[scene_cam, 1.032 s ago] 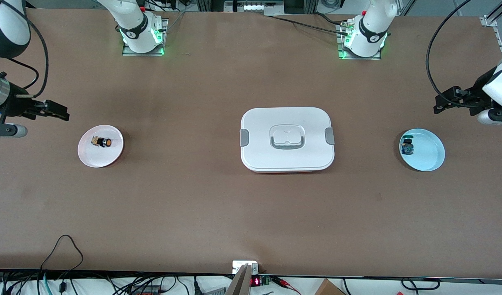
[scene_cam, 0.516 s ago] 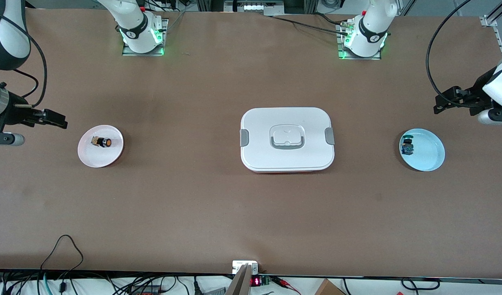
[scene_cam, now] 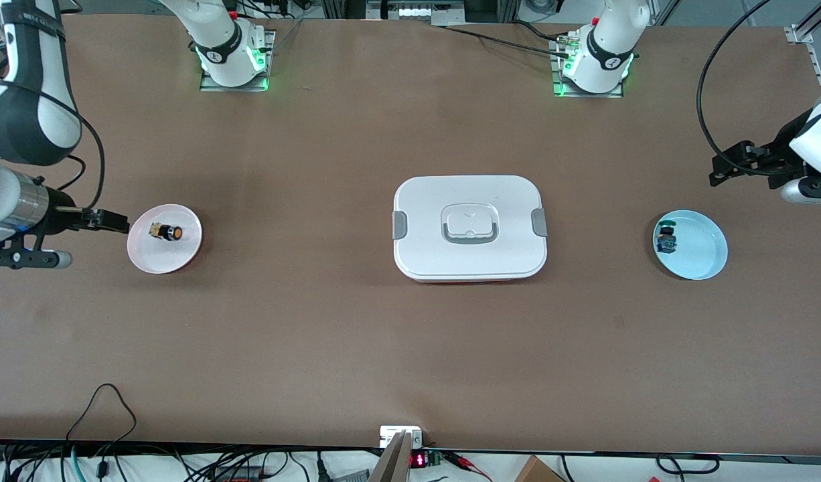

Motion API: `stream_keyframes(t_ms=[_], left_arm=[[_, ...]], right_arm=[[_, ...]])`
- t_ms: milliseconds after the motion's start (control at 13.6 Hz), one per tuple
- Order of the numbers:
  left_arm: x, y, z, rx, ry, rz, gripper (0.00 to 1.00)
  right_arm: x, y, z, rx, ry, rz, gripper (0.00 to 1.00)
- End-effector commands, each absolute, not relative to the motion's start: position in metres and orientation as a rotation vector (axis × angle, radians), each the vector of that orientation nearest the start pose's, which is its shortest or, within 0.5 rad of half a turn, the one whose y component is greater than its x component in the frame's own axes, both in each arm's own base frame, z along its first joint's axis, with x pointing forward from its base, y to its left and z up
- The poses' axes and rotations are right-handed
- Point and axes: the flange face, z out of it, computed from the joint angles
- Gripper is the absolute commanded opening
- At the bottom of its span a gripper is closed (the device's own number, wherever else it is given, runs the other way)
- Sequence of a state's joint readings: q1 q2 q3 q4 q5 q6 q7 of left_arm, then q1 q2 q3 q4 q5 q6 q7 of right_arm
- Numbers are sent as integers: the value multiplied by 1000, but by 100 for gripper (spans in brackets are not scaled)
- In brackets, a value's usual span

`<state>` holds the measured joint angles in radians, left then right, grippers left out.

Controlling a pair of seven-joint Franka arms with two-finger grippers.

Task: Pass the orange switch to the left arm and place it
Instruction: 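Move the right gripper down over the orange switch on the white plate, then lower the right gripper and close it on the orange switch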

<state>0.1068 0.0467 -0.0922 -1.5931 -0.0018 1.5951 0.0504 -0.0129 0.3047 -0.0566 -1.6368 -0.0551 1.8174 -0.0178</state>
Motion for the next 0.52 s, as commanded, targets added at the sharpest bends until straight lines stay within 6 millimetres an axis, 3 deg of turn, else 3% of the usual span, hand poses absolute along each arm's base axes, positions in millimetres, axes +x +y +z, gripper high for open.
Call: stream_keyframes(t_ms=[0, 221, 442], left_arm=[[571, 10, 596, -3146, 60, 77, 100], [571, 10, 596, -3146, 60, 77, 100], [571, 10, 596, -3146, 60, 77, 100]], right_arm=[[645, -53, 397, -3219, 50, 219, 100], [640, -68, 355, -3221, 60, 165, 100], [616, -71, 305, -3215, 72, 146, 100]])
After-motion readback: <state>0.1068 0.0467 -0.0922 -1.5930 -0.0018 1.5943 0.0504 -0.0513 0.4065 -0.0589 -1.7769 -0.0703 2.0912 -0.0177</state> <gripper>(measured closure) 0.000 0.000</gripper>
